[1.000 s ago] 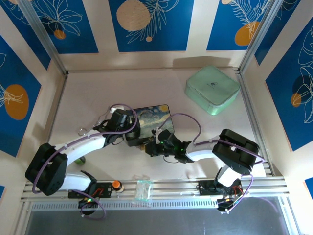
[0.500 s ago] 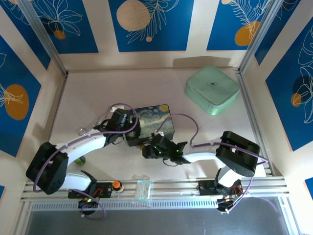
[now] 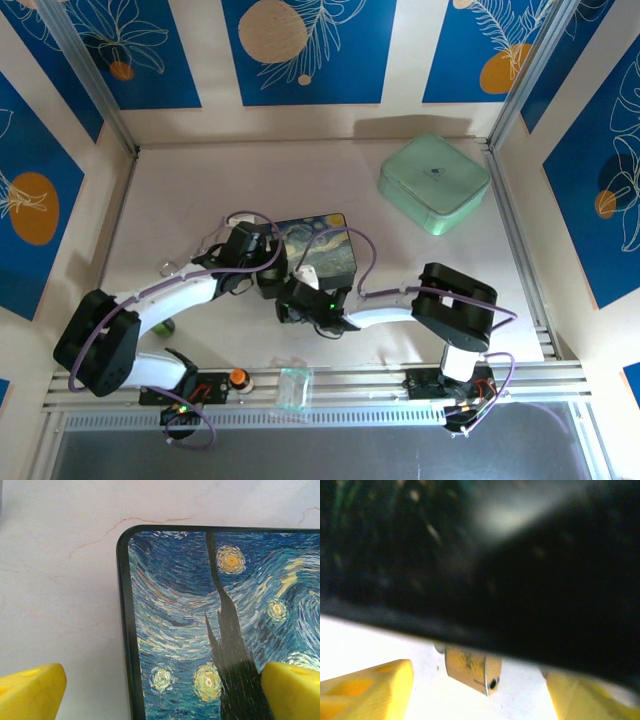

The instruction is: Unlock a padlock with a key

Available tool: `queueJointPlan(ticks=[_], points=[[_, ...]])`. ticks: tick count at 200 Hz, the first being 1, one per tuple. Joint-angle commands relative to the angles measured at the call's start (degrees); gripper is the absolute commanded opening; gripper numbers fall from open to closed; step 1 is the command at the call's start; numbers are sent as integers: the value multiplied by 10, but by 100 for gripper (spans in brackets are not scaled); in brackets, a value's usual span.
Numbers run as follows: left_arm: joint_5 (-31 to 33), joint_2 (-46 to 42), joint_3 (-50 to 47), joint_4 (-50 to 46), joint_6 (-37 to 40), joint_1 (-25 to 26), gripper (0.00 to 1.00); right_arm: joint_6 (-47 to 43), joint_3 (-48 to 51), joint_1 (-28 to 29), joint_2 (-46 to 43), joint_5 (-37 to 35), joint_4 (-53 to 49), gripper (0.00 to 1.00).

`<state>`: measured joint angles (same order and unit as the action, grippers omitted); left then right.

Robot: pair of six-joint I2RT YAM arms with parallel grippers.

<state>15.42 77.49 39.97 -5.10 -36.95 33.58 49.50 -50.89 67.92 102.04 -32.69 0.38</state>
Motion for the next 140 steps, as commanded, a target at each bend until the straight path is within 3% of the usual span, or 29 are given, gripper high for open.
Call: queueJointPlan(ticks=[1,23,59,140], points=[[11,23,-4,-23,15,-8,99,3,-9,7,48,-14,-23,66],[9,26,-5,-19,17,-8,99,13,-28,5,69,-21,-51,51],[9,34,-1,-20,22,-10,99,29,-13,-9,76,-5,-46,37],[24,50,0,-23,19,-10,99,44,79,-30,38,81,76,22]])
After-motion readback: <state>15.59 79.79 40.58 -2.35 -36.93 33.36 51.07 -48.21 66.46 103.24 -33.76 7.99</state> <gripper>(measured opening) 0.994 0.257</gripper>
